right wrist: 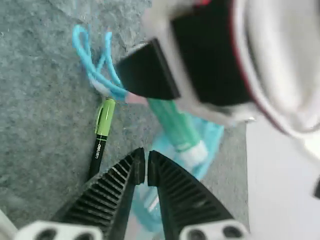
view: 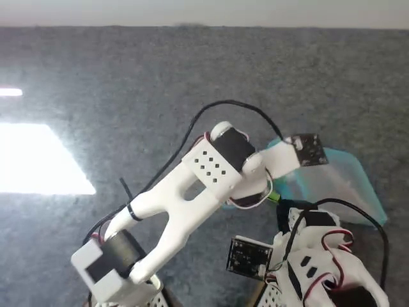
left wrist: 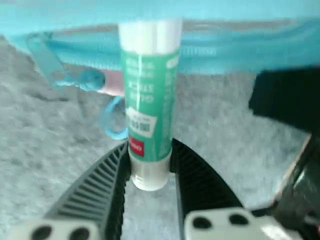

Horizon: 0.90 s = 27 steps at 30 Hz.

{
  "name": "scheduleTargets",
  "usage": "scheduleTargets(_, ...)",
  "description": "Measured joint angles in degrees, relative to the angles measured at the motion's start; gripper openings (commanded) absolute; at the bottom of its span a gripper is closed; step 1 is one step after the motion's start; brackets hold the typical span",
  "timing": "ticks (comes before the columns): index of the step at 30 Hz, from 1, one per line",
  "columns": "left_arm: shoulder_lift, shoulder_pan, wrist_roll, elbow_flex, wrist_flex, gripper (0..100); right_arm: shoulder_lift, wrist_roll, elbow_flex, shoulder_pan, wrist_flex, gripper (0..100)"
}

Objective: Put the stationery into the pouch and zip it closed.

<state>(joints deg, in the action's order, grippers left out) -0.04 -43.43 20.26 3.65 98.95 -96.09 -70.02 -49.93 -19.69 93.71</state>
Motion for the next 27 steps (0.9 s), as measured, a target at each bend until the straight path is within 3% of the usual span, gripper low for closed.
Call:
scheduleTargets(9, 0.4, 0.2, -0.9, 3.1, 0.0, 1, 0.0, 3.4, 0.0, 0.1, 0.0, 0.9)
scheduleTargets(17, 0.4, 0.2, -0.1, -2.5, 0.0, 1, 0.0, 14.4, 0.0, 0.4, 0.0, 0.9)
scheduleTargets(27, 0.4, 0.0, 4.0, -7.5, 0.0, 1, 0.0, 19.1, 0.0, 10.4, 1.8, 0.9)
